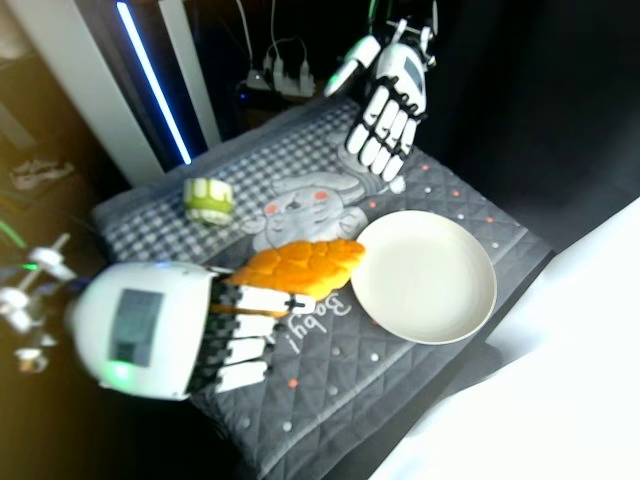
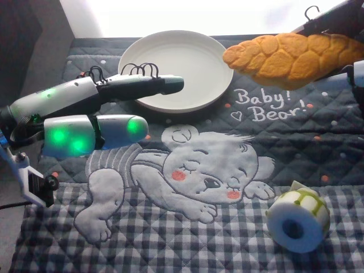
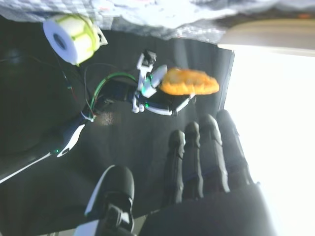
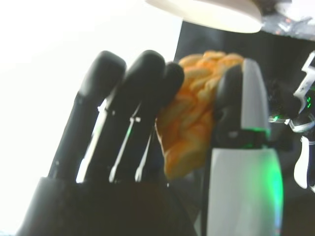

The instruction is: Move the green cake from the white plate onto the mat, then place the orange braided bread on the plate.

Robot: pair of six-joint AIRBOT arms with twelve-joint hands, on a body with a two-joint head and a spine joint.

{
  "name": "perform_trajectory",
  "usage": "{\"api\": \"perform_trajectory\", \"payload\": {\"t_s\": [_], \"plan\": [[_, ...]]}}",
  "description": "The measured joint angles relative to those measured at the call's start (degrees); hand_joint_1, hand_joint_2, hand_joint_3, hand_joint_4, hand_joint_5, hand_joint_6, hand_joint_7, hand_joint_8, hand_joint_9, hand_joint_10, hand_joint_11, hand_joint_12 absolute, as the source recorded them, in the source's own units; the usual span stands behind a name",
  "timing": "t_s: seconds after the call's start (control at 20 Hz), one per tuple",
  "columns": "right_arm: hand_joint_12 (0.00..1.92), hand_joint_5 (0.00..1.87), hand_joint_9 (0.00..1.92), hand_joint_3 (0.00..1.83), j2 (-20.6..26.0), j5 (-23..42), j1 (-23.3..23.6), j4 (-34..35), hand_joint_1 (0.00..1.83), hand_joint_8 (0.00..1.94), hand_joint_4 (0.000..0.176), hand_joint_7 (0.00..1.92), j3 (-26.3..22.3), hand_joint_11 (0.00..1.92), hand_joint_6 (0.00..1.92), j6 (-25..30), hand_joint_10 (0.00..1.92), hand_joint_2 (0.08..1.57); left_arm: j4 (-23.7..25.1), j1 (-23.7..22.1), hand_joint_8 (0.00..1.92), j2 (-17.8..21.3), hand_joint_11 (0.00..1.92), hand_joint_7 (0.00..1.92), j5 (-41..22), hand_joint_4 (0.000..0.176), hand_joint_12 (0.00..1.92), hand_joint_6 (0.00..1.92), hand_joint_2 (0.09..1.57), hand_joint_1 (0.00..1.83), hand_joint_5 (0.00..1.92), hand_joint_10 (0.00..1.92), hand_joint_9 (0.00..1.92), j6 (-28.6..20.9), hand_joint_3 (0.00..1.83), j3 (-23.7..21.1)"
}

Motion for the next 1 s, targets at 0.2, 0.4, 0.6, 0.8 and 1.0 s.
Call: {"api": "perform_trajectory", "payload": {"t_s": [0.2, 0.4, 0.6, 0.8, 1.0], "plan": [[1.38, 0.98, 1.37, 0.00, -0.2, 1.4, 0.6, 2.1, 1.28, 0.92, 0.000, 1.15, -0.7, 1.09, 0.71, -2.2, 0.56, 1.08, -0.2, 0.0, 0.00, 0.0, 0.08, 0.41, 0.0, 0.033, 0.77, 0.00, 1.13, 0.19, 0.33, 0.01, 0.45, 0.3, 0.00, 0.0], [1.83, 1.12, 1.31, 0.00, -1.0, 3.6, 1.6, 5.3, 1.20, 1.34, 0.000, 1.20, -0.9, 1.29, 0.71, -4.9, 1.64, 1.05, -0.3, 0.0, 0.00, -0.7, 0.08, 0.53, -0.6, 0.109, 0.81, 0.00, 0.98, 0.37, 0.41, 0.00, 0.57, 0.5, 0.00, 0.3], [1.92, 0.96, 1.15, 0.00, -4.3, 5.3, 4.1, 5.3, 1.17, 1.65, 0.000, 0.91, 1.2, 1.23, 0.99, -4.9, 1.83, 1.12, 0.4, 0.0, 0.00, -0.8, 0.09, 0.46, -1.5, 0.039, 0.74, 0.00, 1.09, 0.42, 0.43, 0.00, 0.52, 0.5, 0.00, 0.3], [1.68, 0.69, 0.92, 0.00, -10.3, 4.7, 4.1, 5.4, 1.19, 1.61, 0.000, 0.78, 5.4, 0.89, 1.14, -4.9, 1.46, 1.26, 0.7, 0.0, 0.00, -2.9, 0.00, 0.42, -2.1, 0.057, 0.74, 0.00, 1.12, 0.51, 0.40, 0.00, 0.42, 0.5, 0.00, 1.2], [1.84, 0.86, 1.16, 0.00, -13.7, 2.5, 4.2, 6.3, 1.15, 1.61, 0.000, 0.86, 9.7, 1.24, 1.13, -4.9, 1.73, 1.17, 2.3, -0.2, 0.00, -4.3, 0.00, 0.53, -2.2, 0.015, 0.80, 0.00, 1.04, 0.63, 0.50, 0.01, 0.49, 0.4, 0.00, 1.7]]}}
